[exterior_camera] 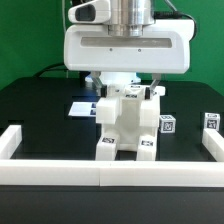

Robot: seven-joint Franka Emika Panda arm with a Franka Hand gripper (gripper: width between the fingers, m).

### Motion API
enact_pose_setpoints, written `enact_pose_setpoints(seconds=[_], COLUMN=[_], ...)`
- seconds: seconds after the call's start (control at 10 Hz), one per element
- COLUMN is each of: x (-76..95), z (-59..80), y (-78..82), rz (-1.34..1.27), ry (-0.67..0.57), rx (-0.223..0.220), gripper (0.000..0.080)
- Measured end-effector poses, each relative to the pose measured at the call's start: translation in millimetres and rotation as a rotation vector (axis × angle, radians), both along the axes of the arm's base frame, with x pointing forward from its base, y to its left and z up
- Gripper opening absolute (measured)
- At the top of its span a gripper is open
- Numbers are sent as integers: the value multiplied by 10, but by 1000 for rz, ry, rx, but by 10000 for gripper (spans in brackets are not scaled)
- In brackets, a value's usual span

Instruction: Assemble chair

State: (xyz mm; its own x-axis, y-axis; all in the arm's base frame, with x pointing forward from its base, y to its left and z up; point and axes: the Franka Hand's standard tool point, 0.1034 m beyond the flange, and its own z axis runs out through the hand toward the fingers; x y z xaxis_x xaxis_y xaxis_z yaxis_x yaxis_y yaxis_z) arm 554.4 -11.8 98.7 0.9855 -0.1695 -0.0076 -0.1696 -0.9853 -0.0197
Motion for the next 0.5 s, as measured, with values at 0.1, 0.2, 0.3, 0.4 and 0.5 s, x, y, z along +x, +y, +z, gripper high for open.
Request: enact_pose_setpoints(seconds=[0.1, 0.2, 0.3, 0.4, 0.5], x=[51, 78, 117, 161, 199], z=[-2, -4, -3, -3, -2], y=[1, -4, -13, -22, -18], rz=[2, 3, 3, 4, 4], ry=[-7, -15, -34, -55, -74], rx=[-3, -6, -11, -17, -22], gripper=[649, 649, 649, 649, 649])
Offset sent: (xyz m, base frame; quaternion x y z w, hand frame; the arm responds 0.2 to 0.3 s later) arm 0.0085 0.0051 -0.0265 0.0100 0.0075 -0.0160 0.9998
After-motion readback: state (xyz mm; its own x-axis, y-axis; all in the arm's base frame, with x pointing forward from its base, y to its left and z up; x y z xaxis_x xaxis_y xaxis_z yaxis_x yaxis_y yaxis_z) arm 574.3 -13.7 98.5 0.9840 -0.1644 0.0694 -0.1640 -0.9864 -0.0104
